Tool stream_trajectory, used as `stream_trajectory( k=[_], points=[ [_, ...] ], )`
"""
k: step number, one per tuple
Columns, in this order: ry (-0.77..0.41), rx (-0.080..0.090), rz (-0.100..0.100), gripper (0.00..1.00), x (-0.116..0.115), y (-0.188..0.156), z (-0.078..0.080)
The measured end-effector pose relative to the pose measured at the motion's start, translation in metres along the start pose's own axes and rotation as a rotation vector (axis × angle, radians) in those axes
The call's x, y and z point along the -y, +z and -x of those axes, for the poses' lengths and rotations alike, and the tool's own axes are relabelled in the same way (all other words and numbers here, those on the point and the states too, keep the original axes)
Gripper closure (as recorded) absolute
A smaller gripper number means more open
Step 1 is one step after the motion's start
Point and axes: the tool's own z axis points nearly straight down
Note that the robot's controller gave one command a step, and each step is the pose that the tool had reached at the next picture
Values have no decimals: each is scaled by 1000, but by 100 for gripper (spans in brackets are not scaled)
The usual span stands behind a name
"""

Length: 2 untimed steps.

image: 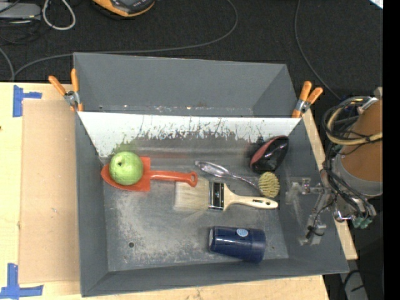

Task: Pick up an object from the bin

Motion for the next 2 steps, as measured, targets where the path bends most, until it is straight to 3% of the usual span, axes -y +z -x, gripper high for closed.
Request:
stream_trajectory(
  k=[1, 2],
  points=[
    [0, 0, 0, 0, 0, 0, 0],
    [-19, -5, 3, 0, -38, 50, 18]
  ],
)
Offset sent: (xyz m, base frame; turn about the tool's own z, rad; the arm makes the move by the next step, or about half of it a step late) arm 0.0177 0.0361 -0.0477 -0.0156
